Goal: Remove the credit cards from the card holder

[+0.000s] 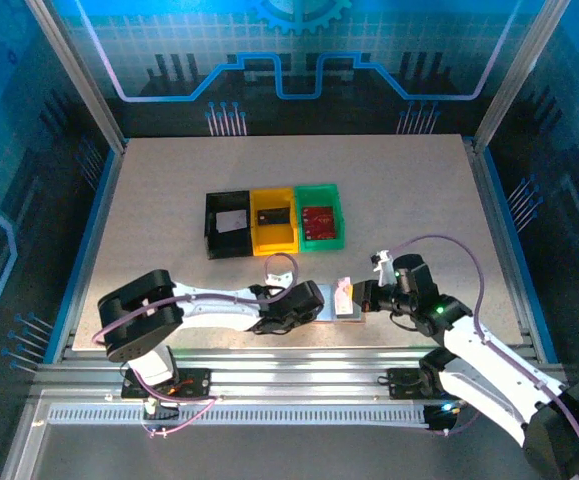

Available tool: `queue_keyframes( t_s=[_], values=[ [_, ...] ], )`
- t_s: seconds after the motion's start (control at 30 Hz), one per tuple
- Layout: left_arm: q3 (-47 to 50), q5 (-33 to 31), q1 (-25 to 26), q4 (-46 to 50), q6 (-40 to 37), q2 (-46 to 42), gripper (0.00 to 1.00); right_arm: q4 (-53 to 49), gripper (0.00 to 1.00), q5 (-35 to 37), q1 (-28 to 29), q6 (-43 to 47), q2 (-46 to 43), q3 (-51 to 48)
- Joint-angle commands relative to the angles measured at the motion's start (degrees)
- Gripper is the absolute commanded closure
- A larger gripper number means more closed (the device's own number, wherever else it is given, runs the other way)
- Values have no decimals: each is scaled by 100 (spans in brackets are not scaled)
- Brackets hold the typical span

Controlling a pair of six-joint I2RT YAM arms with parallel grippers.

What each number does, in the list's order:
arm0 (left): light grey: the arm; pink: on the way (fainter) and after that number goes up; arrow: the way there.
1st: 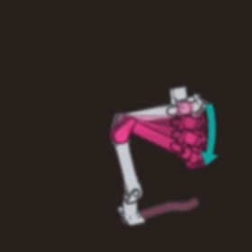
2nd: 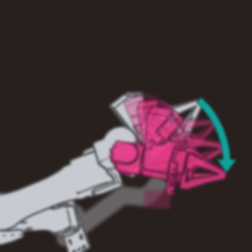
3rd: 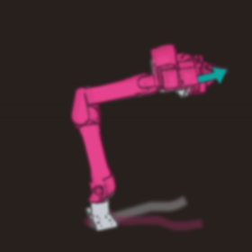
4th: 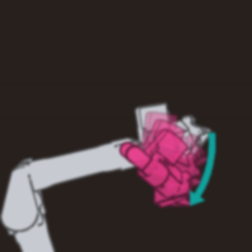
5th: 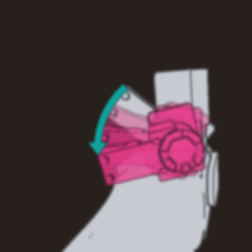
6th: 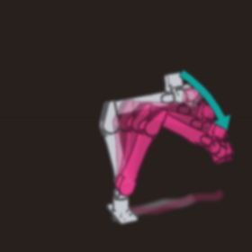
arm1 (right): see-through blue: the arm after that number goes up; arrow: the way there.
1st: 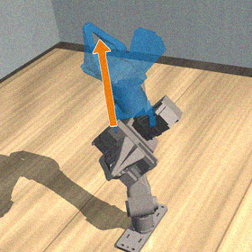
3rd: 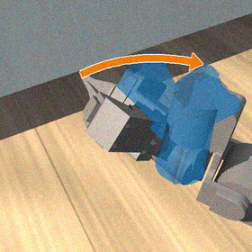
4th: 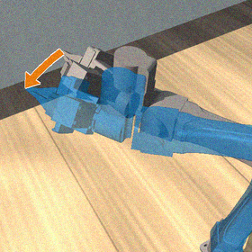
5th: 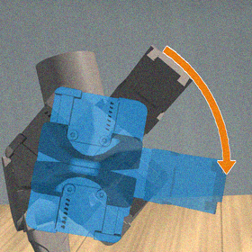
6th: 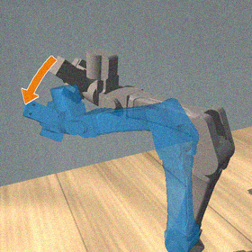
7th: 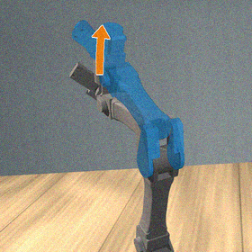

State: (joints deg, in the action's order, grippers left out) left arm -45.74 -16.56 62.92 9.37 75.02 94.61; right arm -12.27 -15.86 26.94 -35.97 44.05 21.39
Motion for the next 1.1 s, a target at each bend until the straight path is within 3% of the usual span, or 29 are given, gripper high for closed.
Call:
queue_keyframes(
  t_s=[0.0, 0.27, 0.53, 0.83, 1.07],
  values=[
    [464, 387, -16, -298, 65, -182, 56, -310, 100, -247, -139, -72, -222, 283],
    [950, -9, -25, -453, -50, -1597, 54, -246, 100, -561, -229, -337, -305, 494],
    [1938, -55, 57, -1984, 105, -2595, 51, 257, 100, -876, -257, -945, -491, 535],
    [2284, -110, 390, -4075, -259, -2575, 50, 1472, 100, -1086, -252, -2185, -643, 153],
    [2366, -74, 529, -5646, -426, -2091, 49, 1662, 100, -957, -241, -2480, -832, 77]
  ],
)
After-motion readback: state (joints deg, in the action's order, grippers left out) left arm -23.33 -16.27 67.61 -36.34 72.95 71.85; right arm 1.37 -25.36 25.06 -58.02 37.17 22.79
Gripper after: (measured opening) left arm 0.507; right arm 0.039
